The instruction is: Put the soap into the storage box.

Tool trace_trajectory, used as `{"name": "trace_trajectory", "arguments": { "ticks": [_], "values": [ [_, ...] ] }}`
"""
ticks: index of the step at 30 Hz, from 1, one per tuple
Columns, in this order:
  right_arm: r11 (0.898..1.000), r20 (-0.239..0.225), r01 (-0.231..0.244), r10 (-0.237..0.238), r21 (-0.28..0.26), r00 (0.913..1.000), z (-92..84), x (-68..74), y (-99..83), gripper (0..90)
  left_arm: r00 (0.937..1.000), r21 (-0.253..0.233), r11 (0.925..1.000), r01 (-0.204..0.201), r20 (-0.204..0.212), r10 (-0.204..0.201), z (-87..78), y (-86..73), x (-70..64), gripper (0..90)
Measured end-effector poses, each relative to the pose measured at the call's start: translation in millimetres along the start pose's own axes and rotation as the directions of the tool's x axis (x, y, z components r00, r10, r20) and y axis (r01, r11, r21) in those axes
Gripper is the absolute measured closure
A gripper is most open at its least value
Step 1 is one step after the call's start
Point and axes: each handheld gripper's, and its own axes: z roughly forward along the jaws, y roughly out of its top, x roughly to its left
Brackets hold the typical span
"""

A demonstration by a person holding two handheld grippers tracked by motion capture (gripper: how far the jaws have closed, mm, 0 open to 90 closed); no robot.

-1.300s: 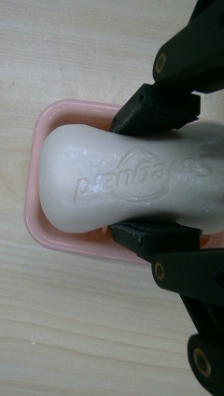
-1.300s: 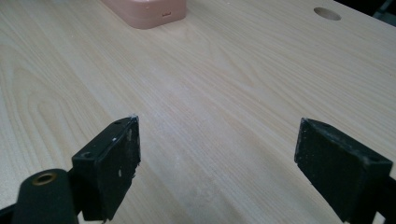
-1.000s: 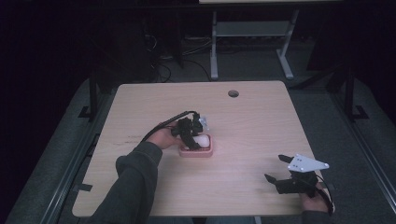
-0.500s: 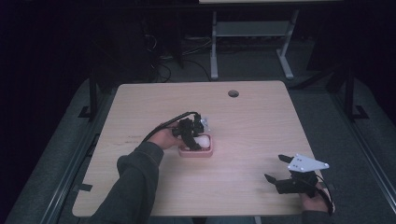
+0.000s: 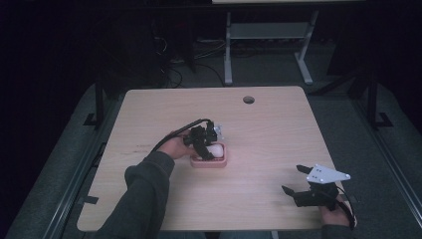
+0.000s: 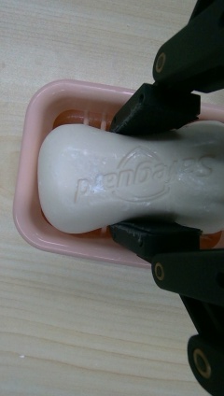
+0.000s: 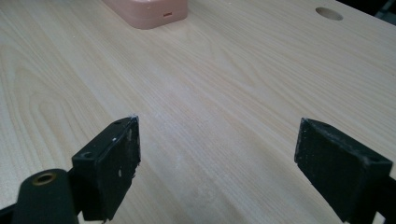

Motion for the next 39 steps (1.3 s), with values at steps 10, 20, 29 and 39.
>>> {"name": "trace_trajectory", "arguments": {
  "ticks": [10,20,29,39],
  "values": [
    [1.000,-0.005,0.002,-0.002,0.002,1.0000,0.8,0.9,0.5,13.6,1.0000,-0.011,0.9999,0.003,-0.009,-0.003,-6.0,-0.5,-1.5,46.8],
    [1.000,-0.005,0.004,-0.004,0.007,1.0000,1.5,2.0,0.2,13.6,0.9995,-0.053,0.9985,0.011,-0.027,-0.013,-20.2,-5.7,-6.6,43.2],
    [1.000,-0.010,-0.030,0.030,0.009,0.9995,2.9,2.1,0.4,13.6,0.9979,-0.093,0.9951,0.034,-0.052,-0.038,-31.3,-18.3,-13.7,40.0],
    [0.999,-0.008,-0.044,0.044,0.010,0.9990,3.2,3.2,0.5,13.6,0.9966,-0.088,0.9953,0.039,-0.068,-0.045,-38.9,-27.4,-25.8,36.4]
  ]
}}
